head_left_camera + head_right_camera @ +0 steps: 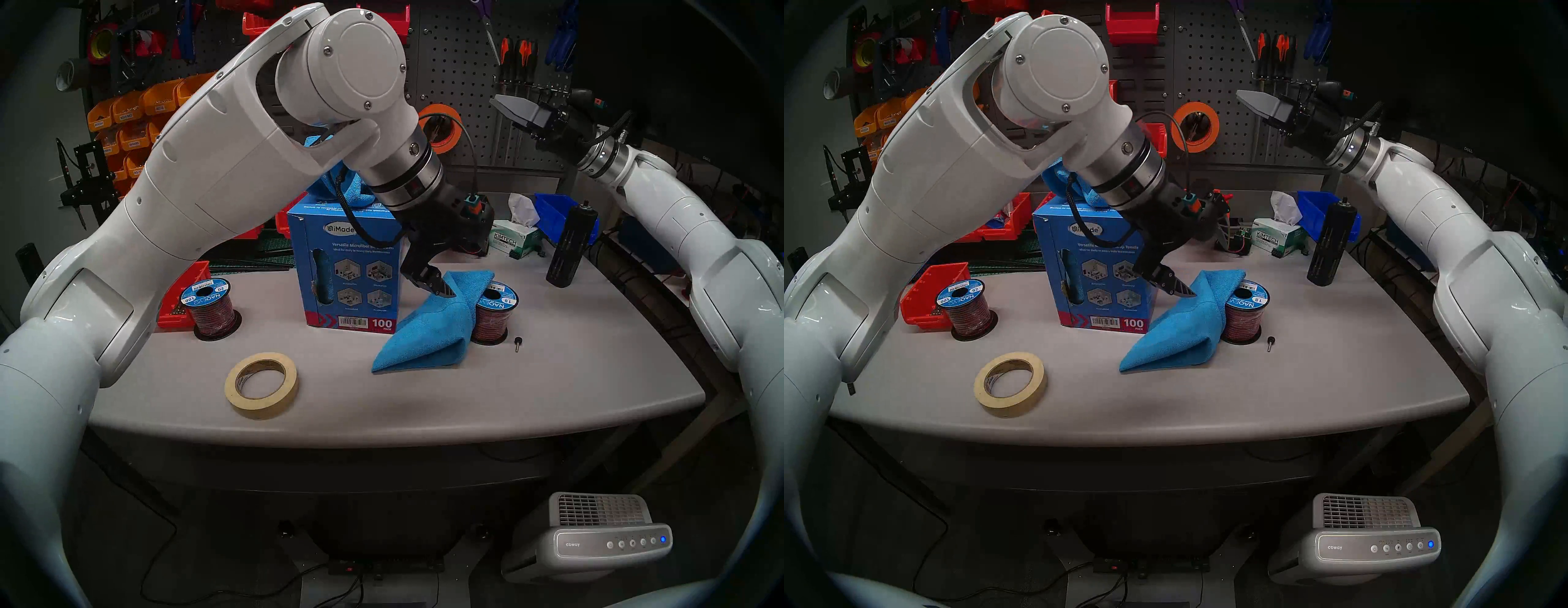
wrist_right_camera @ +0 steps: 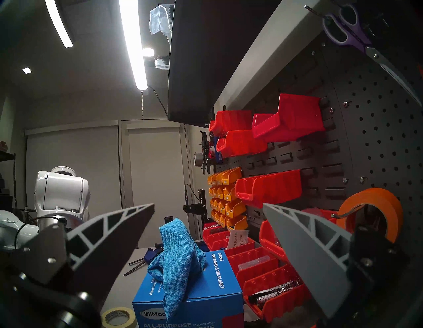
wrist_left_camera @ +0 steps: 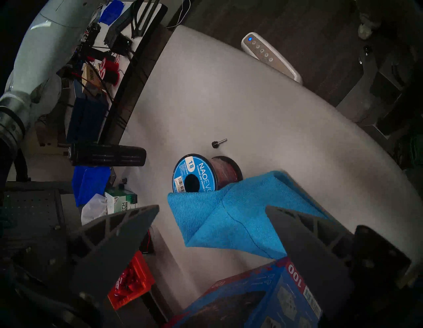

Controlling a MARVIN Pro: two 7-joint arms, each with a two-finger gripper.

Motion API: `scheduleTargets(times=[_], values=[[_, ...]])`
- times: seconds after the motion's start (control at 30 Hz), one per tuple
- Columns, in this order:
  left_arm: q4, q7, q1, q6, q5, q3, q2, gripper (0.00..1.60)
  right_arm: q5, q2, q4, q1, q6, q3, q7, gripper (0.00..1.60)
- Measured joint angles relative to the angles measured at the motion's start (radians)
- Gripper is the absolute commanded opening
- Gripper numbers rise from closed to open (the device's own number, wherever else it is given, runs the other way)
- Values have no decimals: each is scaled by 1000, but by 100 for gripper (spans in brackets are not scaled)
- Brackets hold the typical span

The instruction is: Take out a shop towel

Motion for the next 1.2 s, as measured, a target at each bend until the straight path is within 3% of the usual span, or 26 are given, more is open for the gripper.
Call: scheduleTargets(times=[0.3, 0.63, 0.87, 1.2], values=[[0, 0, -50, -28, 23, -38, 37, 160, 1, -5, 2, 0, 4, 2, 0, 160], [-27, 49, -50, 6, -36, -150, 41, 160, 8, -18, 10, -5, -6, 12, 0, 160], [-71, 127, 4, 52, -56, -211, 57, 160, 13, -32, 34, -16, -47, 22, 0, 160], [-129, 232, 118, 119, -34, -265, 129, 160, 27, -51, 71, -16, -126, 54, 0, 160]])
